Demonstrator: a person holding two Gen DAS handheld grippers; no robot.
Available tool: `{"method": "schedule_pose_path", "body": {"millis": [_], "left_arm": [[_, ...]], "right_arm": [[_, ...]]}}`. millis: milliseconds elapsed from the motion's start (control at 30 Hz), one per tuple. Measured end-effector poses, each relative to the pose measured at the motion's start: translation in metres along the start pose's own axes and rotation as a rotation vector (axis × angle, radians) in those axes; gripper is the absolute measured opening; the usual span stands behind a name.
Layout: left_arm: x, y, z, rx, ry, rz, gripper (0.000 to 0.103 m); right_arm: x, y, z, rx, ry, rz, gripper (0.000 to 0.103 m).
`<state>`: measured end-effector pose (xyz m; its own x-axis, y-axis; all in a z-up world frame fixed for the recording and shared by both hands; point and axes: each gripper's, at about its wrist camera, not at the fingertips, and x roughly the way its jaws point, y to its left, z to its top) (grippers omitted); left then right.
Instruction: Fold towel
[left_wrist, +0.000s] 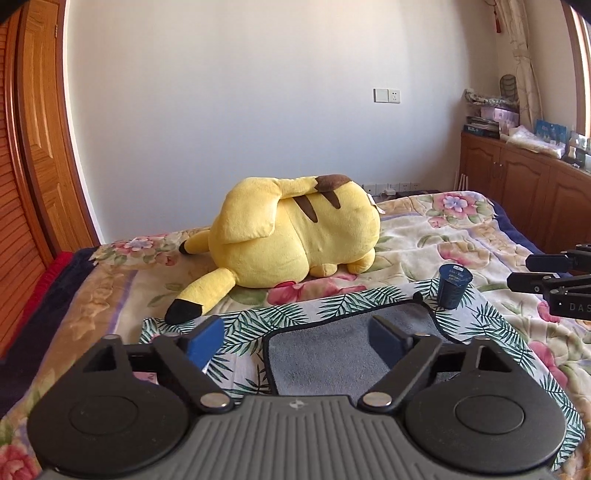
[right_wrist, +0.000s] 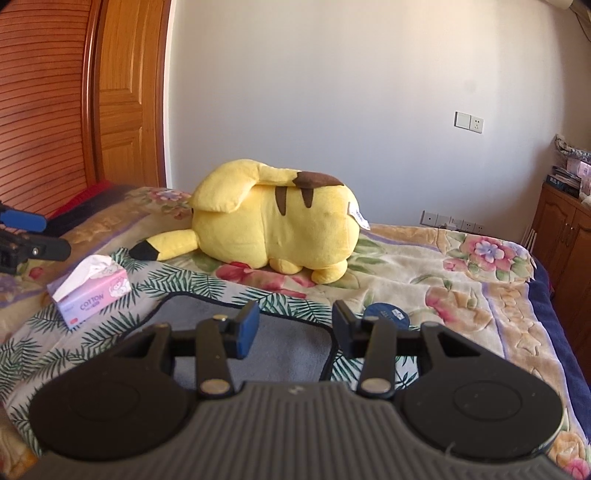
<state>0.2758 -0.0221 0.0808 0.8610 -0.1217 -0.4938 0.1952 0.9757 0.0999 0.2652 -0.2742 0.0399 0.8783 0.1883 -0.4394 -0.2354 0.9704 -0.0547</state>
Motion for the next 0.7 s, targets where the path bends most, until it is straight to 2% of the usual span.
{"method": "schedule_pose_path", "body": {"millis": [67,133,200,300,500,567,700], "left_arm": [[-0.008,-0.001,-0.003,0.003,-0.003,-0.001,0.074],[-0.015,-0.001,-0.005,-0.002,-0.002,-0.003,0.076],[-0.022,-0.002,-0.008,-0.009,-0.003,-0.006,0.08],[-0.032,-0.005,-0.014,-0.018,-0.01,0.003,0.086],[-0.043,-0.013,-0.033,-0.031,-0.002,-0.007,0.086],[-0.046,-0.016,-0.039,-0.021,-0.004,-0.011,0.086],[-0.054,-0.022,-0.049,-0.002,-0.006,-0.016,0.086]], "right_arm": [[-0.007,0.002,-0.001,-0.001,0.005,0.004,0.048],[-0.013,0.005,-0.002,-0.001,0.007,0.003,0.061],[-0.02,0.006,-0.003,0.003,0.003,0.003,0.068],[-0.029,0.008,-0.008,0.008,-0.012,-0.017,0.087],[-0.04,0.013,-0.022,0.04,-0.004,-0.011,0.091],[-0.042,0.014,-0.027,0.05,0.0,-0.009,0.103],[-0.046,0.016,-0.035,0.053,0.014,-0.013,0.103]]}}
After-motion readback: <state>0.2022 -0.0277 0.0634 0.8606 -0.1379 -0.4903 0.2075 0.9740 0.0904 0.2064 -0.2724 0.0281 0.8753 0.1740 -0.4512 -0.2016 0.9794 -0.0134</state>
